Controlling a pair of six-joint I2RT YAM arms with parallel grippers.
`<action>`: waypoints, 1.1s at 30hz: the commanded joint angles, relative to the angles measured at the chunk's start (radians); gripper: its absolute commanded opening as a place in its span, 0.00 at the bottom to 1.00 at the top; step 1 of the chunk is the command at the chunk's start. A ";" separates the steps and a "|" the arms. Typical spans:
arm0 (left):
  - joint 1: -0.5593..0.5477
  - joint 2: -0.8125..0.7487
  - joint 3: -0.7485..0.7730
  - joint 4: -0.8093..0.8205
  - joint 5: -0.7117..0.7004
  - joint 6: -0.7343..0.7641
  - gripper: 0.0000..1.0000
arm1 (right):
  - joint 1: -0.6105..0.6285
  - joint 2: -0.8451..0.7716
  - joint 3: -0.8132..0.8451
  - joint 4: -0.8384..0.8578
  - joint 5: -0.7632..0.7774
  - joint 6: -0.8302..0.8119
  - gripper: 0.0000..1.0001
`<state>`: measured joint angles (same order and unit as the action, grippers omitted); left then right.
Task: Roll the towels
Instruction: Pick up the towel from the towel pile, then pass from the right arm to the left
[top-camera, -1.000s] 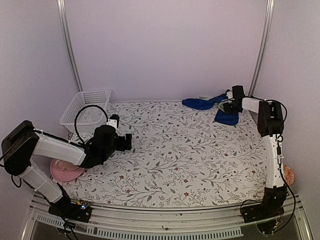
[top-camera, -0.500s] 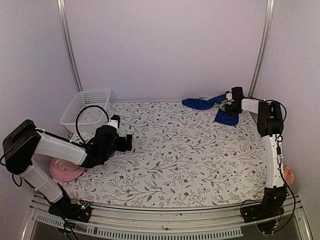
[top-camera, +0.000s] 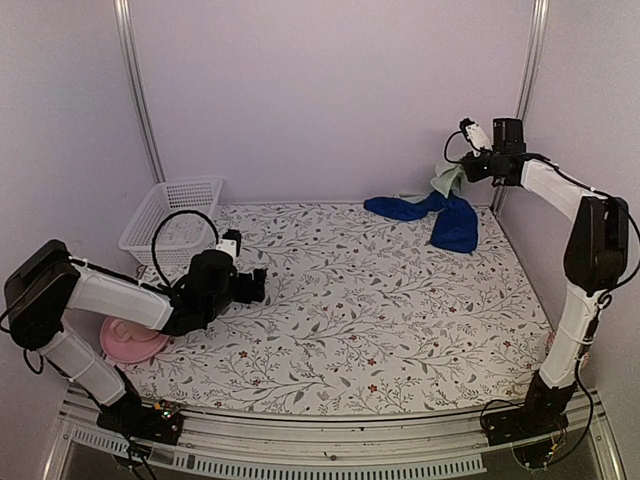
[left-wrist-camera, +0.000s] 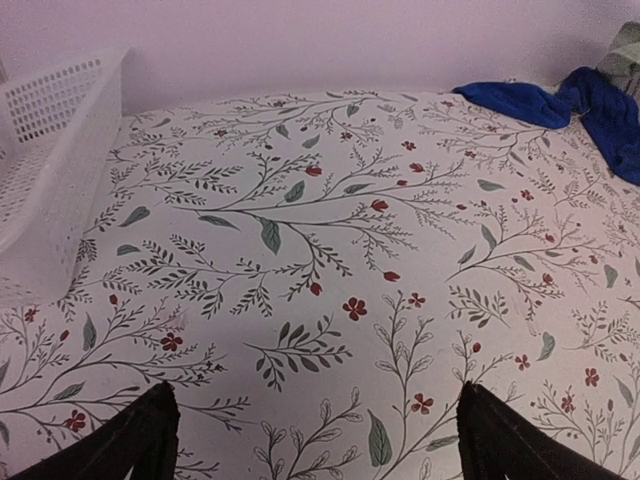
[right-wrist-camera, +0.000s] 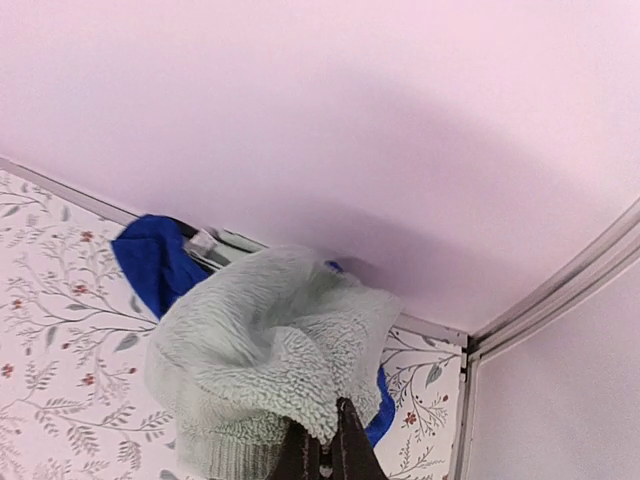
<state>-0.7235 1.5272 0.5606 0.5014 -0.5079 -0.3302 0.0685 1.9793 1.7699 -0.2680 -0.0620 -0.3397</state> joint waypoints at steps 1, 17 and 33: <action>0.010 -0.037 0.014 0.002 0.032 -0.003 0.97 | 0.074 -0.185 -0.104 -0.053 -0.179 -0.118 0.02; 0.004 -0.165 -0.100 0.189 0.256 0.072 0.97 | 0.246 -0.659 -0.283 -0.278 -0.899 -0.307 0.02; -0.016 -0.093 -0.077 0.227 0.367 0.105 0.97 | 0.286 -0.266 -0.408 -0.183 -0.495 -0.265 0.02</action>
<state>-0.7307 1.4010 0.4683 0.7063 -0.1791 -0.2466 0.3275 1.6138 1.3632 -0.4877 -0.7925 -0.6209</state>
